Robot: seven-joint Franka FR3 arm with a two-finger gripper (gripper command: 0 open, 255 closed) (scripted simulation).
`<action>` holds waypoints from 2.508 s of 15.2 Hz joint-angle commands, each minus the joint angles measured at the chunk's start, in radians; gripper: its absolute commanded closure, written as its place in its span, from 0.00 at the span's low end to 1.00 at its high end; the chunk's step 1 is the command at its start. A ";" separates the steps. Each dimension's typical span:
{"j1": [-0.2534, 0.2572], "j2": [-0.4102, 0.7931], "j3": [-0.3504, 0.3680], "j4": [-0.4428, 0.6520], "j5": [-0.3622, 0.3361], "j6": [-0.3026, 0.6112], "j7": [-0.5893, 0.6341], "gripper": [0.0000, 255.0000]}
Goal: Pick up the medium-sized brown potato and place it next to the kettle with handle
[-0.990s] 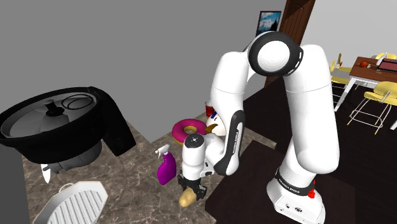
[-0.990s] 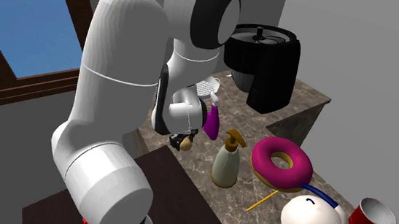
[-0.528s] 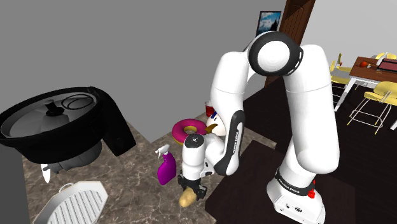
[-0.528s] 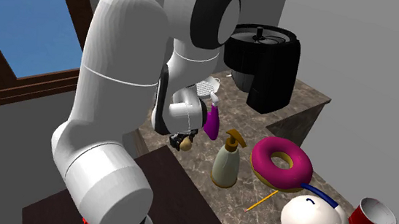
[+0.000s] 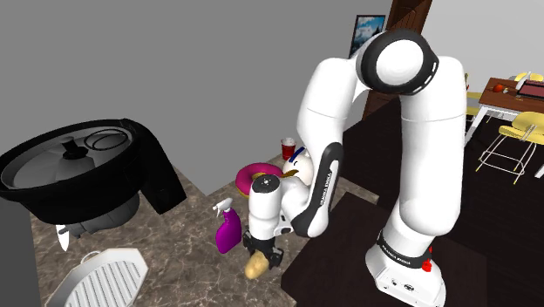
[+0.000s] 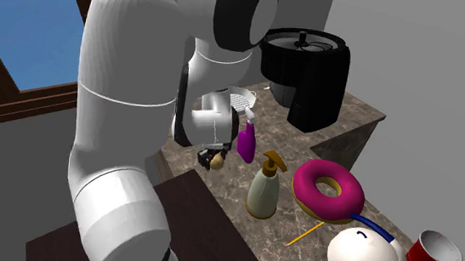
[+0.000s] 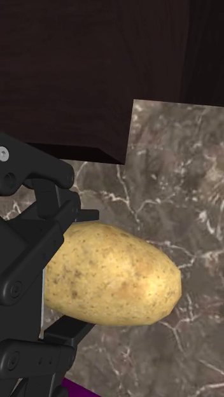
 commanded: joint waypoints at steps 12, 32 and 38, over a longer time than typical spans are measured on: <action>-0.341 -0.258 0.456 -0.077 0.537 -0.140 -0.396 1.00; -0.197 -0.697 0.381 -0.023 1.106 -0.530 -0.805 1.00; -0.172 -0.777 0.333 0.011 1.120 -0.640 -0.821 1.00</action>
